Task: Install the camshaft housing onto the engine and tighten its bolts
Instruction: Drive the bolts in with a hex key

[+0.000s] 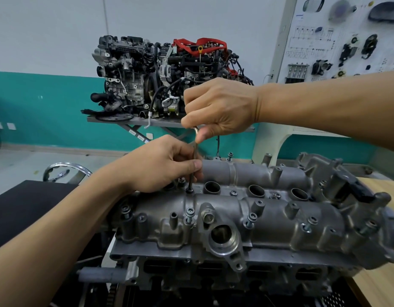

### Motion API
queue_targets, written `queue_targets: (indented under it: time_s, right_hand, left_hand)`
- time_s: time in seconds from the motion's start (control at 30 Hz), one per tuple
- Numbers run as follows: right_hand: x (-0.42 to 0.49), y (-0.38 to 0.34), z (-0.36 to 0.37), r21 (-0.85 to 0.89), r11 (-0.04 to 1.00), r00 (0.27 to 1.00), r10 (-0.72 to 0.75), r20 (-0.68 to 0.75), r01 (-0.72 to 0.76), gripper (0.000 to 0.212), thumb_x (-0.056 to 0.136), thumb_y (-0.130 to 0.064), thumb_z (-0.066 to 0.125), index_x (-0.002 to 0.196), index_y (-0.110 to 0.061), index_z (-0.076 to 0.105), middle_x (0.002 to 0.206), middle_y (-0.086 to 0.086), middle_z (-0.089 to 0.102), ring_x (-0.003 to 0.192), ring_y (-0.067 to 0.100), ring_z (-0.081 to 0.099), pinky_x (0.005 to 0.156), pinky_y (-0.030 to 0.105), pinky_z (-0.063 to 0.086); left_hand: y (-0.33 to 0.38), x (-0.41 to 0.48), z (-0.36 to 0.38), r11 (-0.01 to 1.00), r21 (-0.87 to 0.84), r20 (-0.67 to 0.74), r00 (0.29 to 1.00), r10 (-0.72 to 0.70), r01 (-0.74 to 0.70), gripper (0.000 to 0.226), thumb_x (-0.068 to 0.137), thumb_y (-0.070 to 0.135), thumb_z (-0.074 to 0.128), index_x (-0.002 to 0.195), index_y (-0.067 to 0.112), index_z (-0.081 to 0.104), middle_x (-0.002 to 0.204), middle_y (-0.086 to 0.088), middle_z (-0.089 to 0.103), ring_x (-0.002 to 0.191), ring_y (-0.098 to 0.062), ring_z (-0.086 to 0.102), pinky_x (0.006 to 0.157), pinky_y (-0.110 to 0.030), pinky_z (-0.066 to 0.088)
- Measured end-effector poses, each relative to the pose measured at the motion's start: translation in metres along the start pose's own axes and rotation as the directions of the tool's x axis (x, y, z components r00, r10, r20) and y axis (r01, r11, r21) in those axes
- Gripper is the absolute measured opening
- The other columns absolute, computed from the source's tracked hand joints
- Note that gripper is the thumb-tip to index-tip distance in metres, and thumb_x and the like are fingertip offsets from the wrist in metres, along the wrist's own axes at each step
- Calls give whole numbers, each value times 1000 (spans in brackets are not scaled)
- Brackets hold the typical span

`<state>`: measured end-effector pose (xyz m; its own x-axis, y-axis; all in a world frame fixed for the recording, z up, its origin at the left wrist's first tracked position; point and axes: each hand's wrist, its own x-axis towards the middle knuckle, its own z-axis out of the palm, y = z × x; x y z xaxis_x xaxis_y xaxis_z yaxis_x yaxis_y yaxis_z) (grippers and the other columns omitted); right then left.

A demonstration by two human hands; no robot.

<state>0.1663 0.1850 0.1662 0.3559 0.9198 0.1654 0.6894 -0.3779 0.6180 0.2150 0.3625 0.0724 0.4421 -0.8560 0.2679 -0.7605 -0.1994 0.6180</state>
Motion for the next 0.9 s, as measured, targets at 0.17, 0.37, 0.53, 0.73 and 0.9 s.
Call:
queue_targets:
  time_s: [0.17, 0.37, 0.53, 0.73, 0.9]
  right_hand:
    - [-2, -1, -1, 47, 998, 998, 46, 31, -47, 52, 102, -42, 42, 95, 1, 69, 72, 9, 60, 69, 26, 48, 60, 33, 41]
    - [-11, -9, -9, 80, 939, 940, 327, 94, -335, 47, 102, -40, 47, 129, -4, 62, 93, 8, 66, 83, 20, 53, 73, 26, 37]
    - [14, -15, -20, 228, 839, 861, 508, -4, -494, 44, 101, -34, 47, 136, -9, 55, 110, 1, 65, 97, 16, 58, 85, 27, 43]
    - [47, -23, -2, 240, 831, 861, 505, 55, -502, 47, 100, -34, 55, 142, -14, 51, 133, 2, 58, 114, -2, 43, 99, 10, 30]
    - [54, -20, 14, 286, 806, 852, 517, 84, -517, 35, 100, -27, 56, 130, -10, 59, 122, 4, 62, 112, 15, 54, 96, 16, 39]
  left_hand:
    - [-2, 0, 0, 999, -52, -16, 1000, 11, -12, 20, 98, 28, 63, 86, 21, 77, 86, 2, 78, 85, -25, 73, 87, -50, 55]
    - [2, -1, -5, 981, -181, -71, 996, 57, -69, 18, 95, 20, 65, 92, 8, 77, 84, -5, 79, 79, -24, 75, 71, -31, 60]
    - [5, -11, -46, 955, -255, -207, 974, 97, -149, 27, 85, 32, 67, 94, 8, 77, 89, -2, 79, 79, -18, 77, 69, -24, 61]
    - [-28, -43, -56, 958, -286, -248, 967, -49, -25, 24, 81, 32, 68, 89, 10, 77, 87, -8, 79, 79, -25, 77, 70, -30, 63]
    - [-38, -47, -39, 930, -364, -224, 965, -140, 50, 13, 92, 15, 67, 87, 7, 76, 83, -10, 78, 76, -24, 76, 69, -32, 62]
